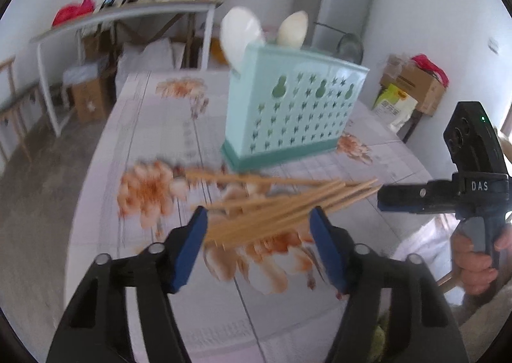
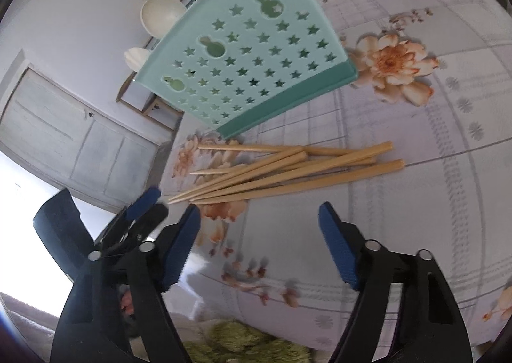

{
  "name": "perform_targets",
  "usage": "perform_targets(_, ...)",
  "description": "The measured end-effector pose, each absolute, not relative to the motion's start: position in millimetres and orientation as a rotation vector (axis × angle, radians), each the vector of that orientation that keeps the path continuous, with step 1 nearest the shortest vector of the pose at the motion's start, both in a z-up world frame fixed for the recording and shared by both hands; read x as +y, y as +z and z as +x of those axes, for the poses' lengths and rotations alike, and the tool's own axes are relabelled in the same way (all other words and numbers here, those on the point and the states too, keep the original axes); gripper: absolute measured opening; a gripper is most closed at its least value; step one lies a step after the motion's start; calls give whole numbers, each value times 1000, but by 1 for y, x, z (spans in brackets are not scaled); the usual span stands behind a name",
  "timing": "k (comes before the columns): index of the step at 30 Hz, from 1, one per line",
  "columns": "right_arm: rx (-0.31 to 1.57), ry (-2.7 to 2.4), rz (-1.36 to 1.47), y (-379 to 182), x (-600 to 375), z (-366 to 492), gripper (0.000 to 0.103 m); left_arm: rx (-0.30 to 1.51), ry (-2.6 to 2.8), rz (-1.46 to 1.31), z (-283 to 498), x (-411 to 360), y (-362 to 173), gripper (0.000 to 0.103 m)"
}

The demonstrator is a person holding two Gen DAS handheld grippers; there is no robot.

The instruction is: Organize utensils

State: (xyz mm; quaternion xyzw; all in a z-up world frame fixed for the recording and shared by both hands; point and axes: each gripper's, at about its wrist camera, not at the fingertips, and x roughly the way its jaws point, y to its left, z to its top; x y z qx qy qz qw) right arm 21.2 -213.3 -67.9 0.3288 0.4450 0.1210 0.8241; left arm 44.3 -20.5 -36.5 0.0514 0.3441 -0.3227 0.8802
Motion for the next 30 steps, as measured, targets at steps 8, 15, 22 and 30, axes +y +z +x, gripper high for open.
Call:
perform_targets(8,1023,275,835,-93,-189,32,46,656,-774,330,92,-61,-34,22)
perform_targets(15,985,225,830,-80,-198,33,42,670,-841,462,110,-86,-51,11)
perform_targets(22,1030,277,942,-93,-195,39,37,695,-834,545,115,-102,-73,11)
perform_targets(30,1052,310,996,-100,-176,47,36,734,-816,620,119,-116,-83,11)
